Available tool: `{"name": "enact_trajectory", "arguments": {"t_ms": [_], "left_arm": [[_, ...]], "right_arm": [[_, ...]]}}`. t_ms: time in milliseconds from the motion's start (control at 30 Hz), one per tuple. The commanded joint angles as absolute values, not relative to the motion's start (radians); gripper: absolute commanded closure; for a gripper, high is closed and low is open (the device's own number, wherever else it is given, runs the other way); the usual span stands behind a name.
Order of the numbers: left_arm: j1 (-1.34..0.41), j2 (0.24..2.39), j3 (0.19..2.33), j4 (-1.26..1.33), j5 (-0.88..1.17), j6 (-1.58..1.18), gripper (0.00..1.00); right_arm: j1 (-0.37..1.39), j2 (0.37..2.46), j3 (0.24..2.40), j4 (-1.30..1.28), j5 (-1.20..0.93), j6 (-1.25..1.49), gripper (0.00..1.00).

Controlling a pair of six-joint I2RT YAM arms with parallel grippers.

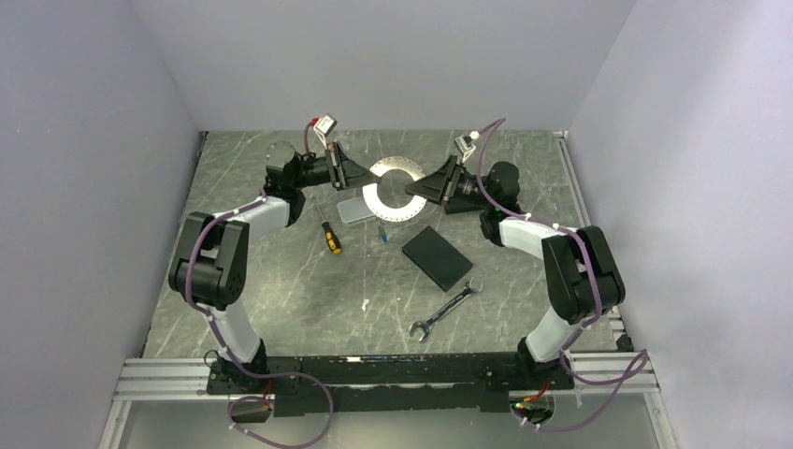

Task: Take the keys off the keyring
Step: Adjust the keyring.

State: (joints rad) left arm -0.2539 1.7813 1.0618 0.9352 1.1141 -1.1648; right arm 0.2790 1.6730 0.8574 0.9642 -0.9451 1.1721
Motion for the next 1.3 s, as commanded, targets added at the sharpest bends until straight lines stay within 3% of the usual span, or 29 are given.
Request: {"name": "enact_trajectory", "arguments": {"t_ms": [0, 133, 300, 433, 567, 633, 700, 800, 933, 967, 1033, 1067, 1267], "left_arm": [[-0.253, 1.714, 1.083, 0.932, 1.129, -1.122, 1.0], [-0.253, 1.713, 1.086, 0.915, 1.124, -1.109, 1.0], [-0.252, 1.711, 1.096, 0.862, 1.121, -1.072, 1.0], [-0.253, 1.72, 1.114, 0.797, 1.122, -1.036, 1.0], [-0.252, 1.727, 1.133, 0.745, 1.124, -1.003, 0.78], [-0.252, 1.725, 1.131, 0.735, 1.121, -0.99, 0.74], [-0.251, 1.723, 1.127, 0.729, 1.119, -0.987, 0.77], [-0.252, 1.726, 1.125, 0.737, 1.114, -0.999, 0.98], [-0.25, 1.732, 1.119, 0.791, 1.118, -1.037, 1.0], [-0.25, 1.731, 1.119, 0.793, 1.121, -1.038, 1.0], [-0.249, 1.725, 1.125, 0.775, 1.131, -1.026, 1.0], [-0.249, 1.721, 1.127, 0.754, 1.133, -1.015, 1.0], [-0.249, 1.697, 1.118, 0.739, 1.157, -0.99, 1.0]], "right_arm": [[0.279, 1.611, 0.894, 0.942, -0.966, 1.101, 0.58], [0.279, 1.612, 0.897, 0.94, -0.968, 1.106, 0.67], [0.281, 1.612, 0.894, 0.943, -0.964, 1.116, 0.99], [0.28, 1.622, 0.889, 0.976, -0.953, 1.155, 1.0], [0.276, 1.633, 0.879, 1.045, -0.92, 1.219, 1.0], [0.275, 1.641, 0.876, 1.074, -0.901, 1.246, 1.0], [0.272, 1.651, 0.872, 1.102, -0.885, 1.276, 1.0], [0.272, 1.663, 0.866, 1.127, -0.878, 1.303, 1.0], [0.273, 1.659, 0.868, 1.093, -0.897, 1.256, 1.0], [0.272, 1.655, 0.87, 1.083, -0.906, 1.237, 0.98], [0.264, 1.649, 0.875, 1.054, -0.93, 1.194, 0.72], [0.258, 1.645, 0.876, 1.043, -0.938, 1.175, 0.66], [0.212, 1.62, 0.889, 0.964, -0.976, 1.084, 0.47]]}}
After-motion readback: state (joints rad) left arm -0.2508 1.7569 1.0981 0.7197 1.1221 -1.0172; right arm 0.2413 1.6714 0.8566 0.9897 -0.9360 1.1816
